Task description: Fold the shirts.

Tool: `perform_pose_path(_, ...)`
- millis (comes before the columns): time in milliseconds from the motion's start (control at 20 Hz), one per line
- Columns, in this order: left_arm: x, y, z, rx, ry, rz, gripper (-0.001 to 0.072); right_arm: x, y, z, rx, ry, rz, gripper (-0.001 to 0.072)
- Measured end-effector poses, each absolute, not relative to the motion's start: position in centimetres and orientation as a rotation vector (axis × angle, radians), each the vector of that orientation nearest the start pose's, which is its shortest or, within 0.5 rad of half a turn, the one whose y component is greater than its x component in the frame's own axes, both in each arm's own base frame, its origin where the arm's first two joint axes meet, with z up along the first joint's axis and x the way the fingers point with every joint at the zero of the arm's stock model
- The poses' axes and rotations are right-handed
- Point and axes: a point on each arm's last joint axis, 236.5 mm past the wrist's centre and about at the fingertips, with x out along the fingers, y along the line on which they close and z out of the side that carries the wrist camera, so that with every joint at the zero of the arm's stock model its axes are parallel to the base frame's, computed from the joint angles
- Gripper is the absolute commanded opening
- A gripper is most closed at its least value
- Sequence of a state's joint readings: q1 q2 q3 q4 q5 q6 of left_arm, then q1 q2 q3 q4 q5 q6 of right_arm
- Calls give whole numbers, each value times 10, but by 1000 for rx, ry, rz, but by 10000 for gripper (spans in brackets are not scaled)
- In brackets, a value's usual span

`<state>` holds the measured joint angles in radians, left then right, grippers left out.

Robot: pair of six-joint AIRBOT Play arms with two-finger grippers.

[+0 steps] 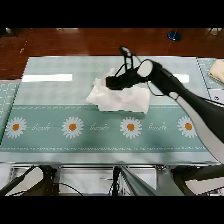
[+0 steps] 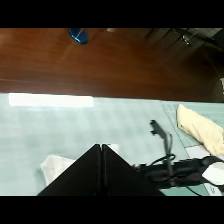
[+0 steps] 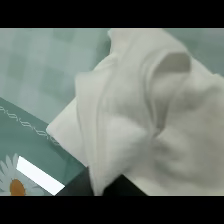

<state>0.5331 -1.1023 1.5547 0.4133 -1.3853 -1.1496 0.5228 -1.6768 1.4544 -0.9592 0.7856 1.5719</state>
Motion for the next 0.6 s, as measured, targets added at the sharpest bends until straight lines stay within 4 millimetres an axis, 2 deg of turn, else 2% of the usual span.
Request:
perform_pose_path(50, 382, -28, 327, -473, 477, -580, 30, 420, 370, -5, 374, 1125, 642, 448)
perform_pose_path(100, 382, -34, 322, -460, 494, -590, 30, 416, 386, -13, 401, 1127, 649, 539)
perform_pose_path(150, 382, -42, 315, -445, 519, -600, 30, 412, 401, -16, 434, 1122, 660, 540)
perform_pose_path(200, 382, -49, 308, -433, 541, -610, 30, 409, 416, -16, 471, 1110, 671, 571)
perform_pose_path(250, 382, -56, 300, -420, 568, -622, 30, 409, 426, -11, 496, 1086, 685, 580)
perform_pose_path(350, 381, -71, 281, -406, 626, -645, 30, 413, 435, 11, 534, 1016, 716, 579)
perform_pose_path(450, 381, -83, 260, -397, 685, -666, 31, 424, 423, 50, 533, 929, 741, 578)
perform_pose_path(550, 381, -92, 240, -393, 741, -678, 34, 437, 385, 90, 465, 855, 740, 577)
perform_pose_path(600, 381, -94, 230, -390, 769, -680, 38, 441, 354, 104, 396, 842, 719, 573)
